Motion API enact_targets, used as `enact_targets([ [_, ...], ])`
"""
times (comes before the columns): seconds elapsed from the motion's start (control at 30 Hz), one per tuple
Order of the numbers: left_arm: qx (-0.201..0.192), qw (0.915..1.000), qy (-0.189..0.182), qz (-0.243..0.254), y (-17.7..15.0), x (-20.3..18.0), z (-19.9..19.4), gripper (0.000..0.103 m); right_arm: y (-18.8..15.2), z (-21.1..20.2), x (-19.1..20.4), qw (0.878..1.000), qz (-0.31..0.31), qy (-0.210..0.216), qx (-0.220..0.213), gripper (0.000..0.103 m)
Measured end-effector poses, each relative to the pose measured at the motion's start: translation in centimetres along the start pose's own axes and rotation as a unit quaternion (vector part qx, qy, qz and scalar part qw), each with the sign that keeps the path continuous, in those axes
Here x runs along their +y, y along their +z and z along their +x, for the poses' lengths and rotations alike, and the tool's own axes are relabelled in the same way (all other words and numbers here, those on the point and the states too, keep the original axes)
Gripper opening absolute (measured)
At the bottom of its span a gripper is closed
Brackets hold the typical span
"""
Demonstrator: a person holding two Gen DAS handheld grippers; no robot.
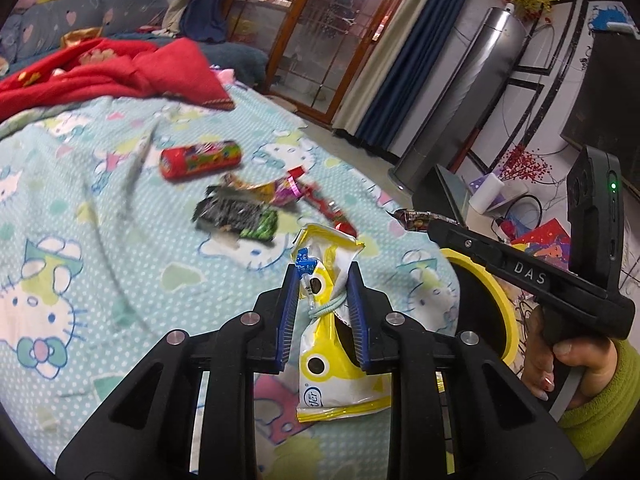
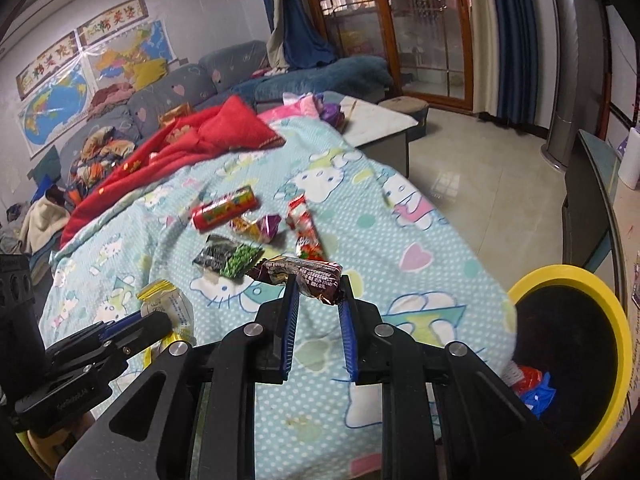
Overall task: Collect trash
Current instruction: 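Carry both items over the yellow bin and open both tools to drop them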
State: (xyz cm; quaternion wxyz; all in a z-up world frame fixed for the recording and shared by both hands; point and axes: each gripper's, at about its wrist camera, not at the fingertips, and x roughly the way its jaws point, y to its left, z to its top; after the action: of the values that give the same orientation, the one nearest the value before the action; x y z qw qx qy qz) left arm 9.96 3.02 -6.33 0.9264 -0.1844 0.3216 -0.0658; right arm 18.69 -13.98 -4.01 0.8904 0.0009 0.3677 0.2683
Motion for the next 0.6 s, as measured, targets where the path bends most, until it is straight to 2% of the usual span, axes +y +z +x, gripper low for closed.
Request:
enact_targets([
  [0.6,-0.021,0.9975,-0.029,0.062,3.4,-6.4,1.3,0.017,0.1,-4.5,-5.1,0.997,0.040,-0.042,-0.055,0.019],
])
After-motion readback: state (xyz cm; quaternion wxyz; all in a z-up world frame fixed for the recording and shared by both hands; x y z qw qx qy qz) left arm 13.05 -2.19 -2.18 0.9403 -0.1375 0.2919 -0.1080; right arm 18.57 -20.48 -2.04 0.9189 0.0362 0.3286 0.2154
